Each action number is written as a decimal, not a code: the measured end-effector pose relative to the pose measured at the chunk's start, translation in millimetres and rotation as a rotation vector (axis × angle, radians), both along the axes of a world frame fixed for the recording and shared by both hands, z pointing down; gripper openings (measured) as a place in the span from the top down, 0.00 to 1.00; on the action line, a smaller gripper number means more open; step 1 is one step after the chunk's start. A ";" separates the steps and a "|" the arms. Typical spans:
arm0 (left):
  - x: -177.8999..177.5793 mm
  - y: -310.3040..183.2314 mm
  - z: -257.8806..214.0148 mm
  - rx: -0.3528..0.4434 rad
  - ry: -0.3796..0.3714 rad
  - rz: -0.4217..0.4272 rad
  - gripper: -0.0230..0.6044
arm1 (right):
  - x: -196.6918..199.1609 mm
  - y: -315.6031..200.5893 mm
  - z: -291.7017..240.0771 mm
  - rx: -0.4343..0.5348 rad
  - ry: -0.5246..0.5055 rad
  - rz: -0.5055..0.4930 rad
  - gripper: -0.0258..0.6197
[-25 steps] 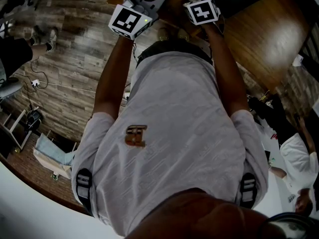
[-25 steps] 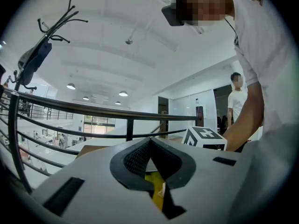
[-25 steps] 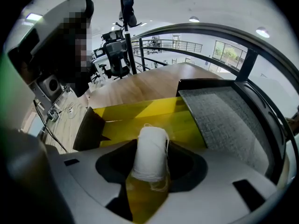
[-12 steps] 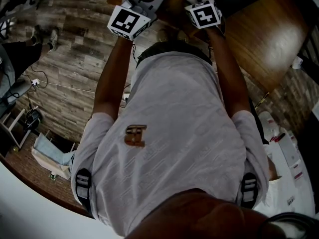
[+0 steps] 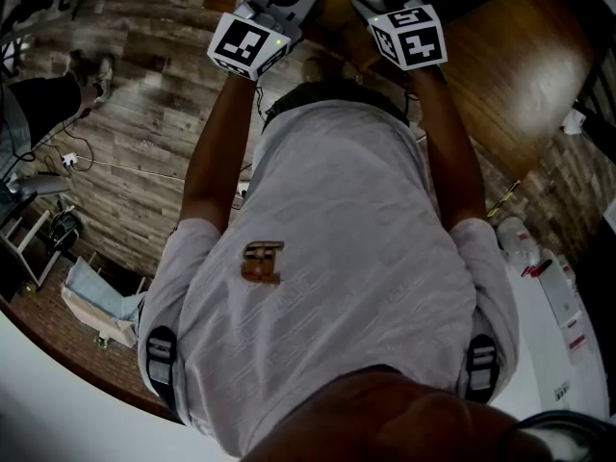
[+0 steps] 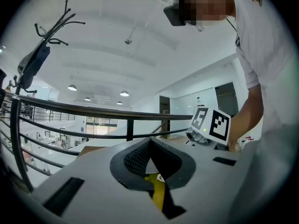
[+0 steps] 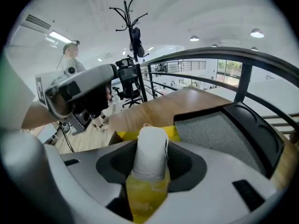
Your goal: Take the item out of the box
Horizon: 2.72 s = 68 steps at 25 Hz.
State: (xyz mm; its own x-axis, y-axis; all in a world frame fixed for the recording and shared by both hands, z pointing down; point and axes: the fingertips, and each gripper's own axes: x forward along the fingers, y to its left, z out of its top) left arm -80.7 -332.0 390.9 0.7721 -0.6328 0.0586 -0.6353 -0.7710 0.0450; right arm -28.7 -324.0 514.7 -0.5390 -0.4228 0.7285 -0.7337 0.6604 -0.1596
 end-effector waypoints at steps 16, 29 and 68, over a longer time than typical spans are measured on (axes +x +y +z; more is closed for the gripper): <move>18.5 1.4 -18.1 0.019 -0.008 -0.026 0.93 | 4.1 -7.0 -88.1 0.188 -0.223 -0.036 0.65; 26.5 10.6 -51.0 0.066 0.029 -0.041 0.93 | 7.8 3.6 -146.5 0.351 -0.396 -0.051 0.65; 45.0 52.2 -100.5 0.158 0.102 -0.041 0.93 | 28.0 54.0 -227.6 0.683 -0.656 -0.147 0.65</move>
State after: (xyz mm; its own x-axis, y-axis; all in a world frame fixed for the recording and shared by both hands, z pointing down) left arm -35.8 -279.8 290.4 0.7424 -0.6590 -0.1207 -0.6646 -0.7471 -0.0089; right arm -0.7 -270.0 287.1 -0.8336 -0.5401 -0.1160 -0.5374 0.8415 -0.0558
